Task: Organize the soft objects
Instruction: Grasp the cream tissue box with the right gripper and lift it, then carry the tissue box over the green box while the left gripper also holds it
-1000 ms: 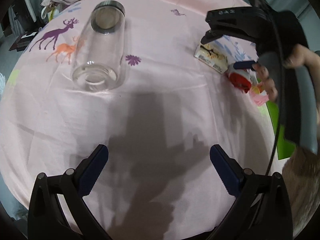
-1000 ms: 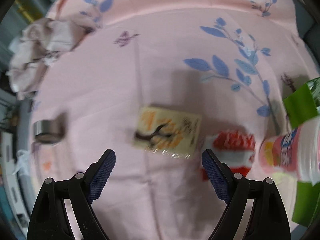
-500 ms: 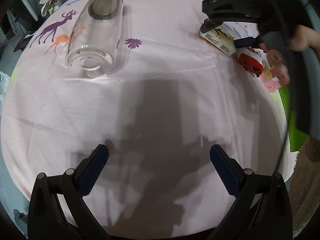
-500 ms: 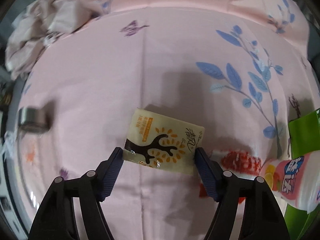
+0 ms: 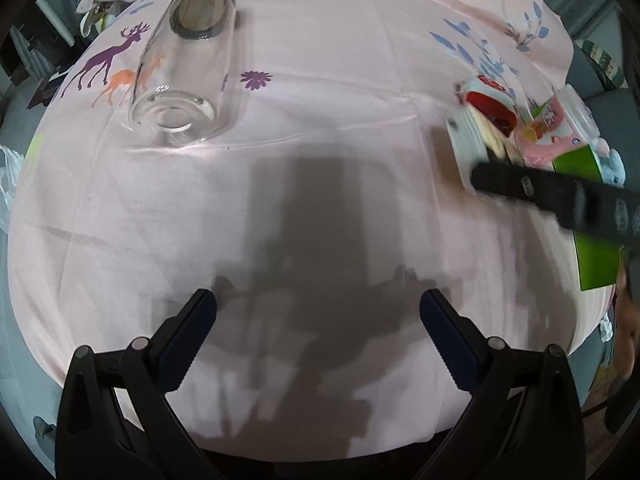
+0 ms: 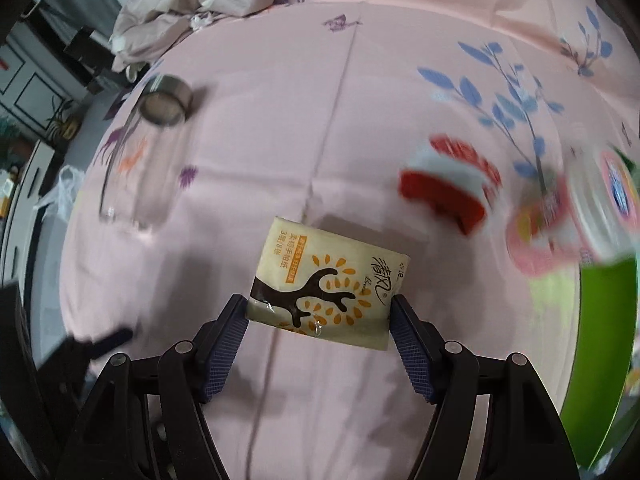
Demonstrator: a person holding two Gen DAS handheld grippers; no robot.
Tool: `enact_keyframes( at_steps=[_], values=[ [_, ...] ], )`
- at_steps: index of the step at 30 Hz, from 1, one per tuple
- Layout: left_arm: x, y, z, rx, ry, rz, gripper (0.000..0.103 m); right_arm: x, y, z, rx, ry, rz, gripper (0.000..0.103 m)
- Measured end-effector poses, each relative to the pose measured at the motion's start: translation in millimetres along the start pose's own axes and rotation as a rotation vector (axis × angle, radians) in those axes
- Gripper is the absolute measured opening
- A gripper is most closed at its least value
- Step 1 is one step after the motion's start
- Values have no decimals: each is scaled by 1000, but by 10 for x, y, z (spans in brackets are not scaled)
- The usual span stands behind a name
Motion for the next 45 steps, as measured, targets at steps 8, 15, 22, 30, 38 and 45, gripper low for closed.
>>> enact_keyframes(
  at_steps=[8,15,22,30,38,45],
  values=[
    [-5,236,7,31,-1,49,101,-8,129,370,7,-38,30,74],
    [21,486,74,82,-19,59,101,-127,290,510,81,-20,-1,82],
    [28,825,93,145,-21,116,101,-243,470,556,225,27,-116,82],
    [158,1201,119,189,-54,214,81,-59,482,630,288,8,-201,74],
    [205,1440,21,241,14,211,38,60,489,617,279,13,-222,55],
    [-120,1790,-48,328,81,239,38,-277,709,617,305,114,-204,55]
  ],
)
Point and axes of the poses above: each gripper's, at about its wrist camera, not at the fingertips, and x roughly the way its jaws point, y to its right, z to its underside, the point moved 8 cm from there along x, roughly the way its jaws point, and after that the axes turned 3 degrees about y, right-handed, at the moved point
